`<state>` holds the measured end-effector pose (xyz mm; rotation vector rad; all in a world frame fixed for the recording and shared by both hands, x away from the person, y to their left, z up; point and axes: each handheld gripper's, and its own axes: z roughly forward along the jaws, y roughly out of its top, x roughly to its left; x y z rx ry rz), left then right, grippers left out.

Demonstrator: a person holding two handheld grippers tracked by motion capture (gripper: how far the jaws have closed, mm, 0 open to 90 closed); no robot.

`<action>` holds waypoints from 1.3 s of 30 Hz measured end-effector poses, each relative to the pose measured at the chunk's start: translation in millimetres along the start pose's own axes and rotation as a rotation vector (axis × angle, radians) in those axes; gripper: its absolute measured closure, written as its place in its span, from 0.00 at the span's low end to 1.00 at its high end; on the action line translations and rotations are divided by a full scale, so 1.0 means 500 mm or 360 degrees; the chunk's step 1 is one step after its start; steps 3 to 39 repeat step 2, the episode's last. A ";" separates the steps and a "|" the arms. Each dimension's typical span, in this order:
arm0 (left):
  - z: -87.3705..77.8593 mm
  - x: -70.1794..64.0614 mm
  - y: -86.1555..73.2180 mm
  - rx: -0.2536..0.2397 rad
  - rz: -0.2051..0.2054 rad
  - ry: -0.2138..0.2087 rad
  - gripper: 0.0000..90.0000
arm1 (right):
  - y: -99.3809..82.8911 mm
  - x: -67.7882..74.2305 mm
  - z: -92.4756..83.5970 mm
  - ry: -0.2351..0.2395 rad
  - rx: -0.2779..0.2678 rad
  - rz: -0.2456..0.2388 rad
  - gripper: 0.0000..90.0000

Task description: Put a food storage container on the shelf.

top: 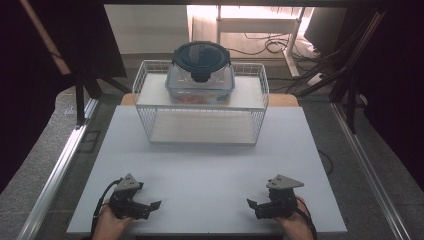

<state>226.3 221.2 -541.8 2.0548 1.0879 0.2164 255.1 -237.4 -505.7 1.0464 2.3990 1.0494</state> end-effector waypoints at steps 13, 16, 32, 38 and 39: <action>0.002 -0.001 0.001 0.0003 0.0003 0.0001 0.02 | 0.000 0.000 0.000 -0.0011 0.0006 -0.0003 0.00; 0.002 -0.001 0.001 0.0003 0.0003 0.0001 0.02 | 0.000 0.000 0.000 -0.0011 0.0006 -0.0003 0.00; 0.002 -0.001 0.001 0.0003 0.0003 0.0001 0.02 | 0.000 0.000 0.000 -0.0011 0.0006 -0.0003 0.00; 0.002 -0.001 0.001 0.0003 0.0003 0.0001 0.02 | 0.000 0.000 0.000 -0.0011 0.0006 -0.0003 0.00; 0.002 -0.001 0.001 0.0003 0.0003 0.0001 0.02 | 0.000 0.000 0.000 -0.0011 0.0006 -0.0003 0.00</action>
